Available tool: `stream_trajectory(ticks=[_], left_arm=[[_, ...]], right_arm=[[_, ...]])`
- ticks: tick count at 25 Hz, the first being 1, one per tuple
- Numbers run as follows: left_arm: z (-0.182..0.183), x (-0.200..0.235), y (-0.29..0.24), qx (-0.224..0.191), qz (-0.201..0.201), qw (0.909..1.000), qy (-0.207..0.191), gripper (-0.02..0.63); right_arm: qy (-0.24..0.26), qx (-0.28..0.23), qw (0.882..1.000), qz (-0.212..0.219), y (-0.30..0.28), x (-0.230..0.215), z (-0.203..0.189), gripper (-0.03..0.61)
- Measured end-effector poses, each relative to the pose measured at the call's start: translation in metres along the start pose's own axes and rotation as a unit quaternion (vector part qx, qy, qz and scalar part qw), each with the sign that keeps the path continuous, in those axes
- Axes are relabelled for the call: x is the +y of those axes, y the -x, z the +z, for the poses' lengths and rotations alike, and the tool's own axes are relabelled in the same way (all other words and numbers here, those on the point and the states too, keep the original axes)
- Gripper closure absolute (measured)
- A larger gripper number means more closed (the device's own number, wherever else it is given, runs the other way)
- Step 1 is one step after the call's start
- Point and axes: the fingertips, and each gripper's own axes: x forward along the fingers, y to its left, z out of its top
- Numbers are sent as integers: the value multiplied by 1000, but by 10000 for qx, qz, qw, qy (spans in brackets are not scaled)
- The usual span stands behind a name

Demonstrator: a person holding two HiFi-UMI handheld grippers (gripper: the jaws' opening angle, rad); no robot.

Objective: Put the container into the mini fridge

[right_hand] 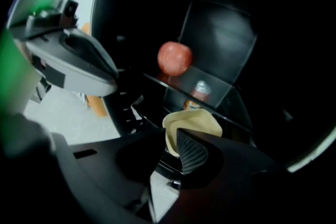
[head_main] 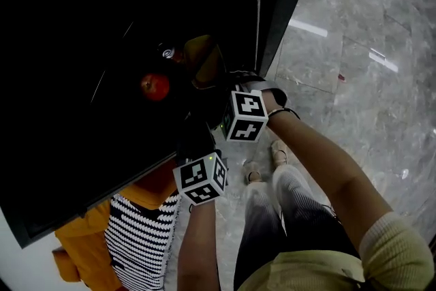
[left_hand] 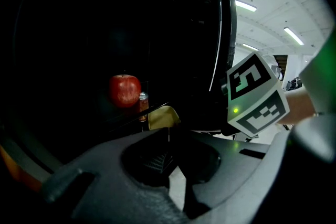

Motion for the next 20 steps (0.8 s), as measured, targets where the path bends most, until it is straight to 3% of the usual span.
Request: stream_trajectory(ticks=[8,20], left_arm=[[19,-15,17,-48,-155,9998,-116,591],[47,-26,46,-185,-218,9995,126,591]], right_arm=[[-558,-388,9968,-413,54,-13,11,526],[-1379,-916,9814,-972,134,-30,38,538]])
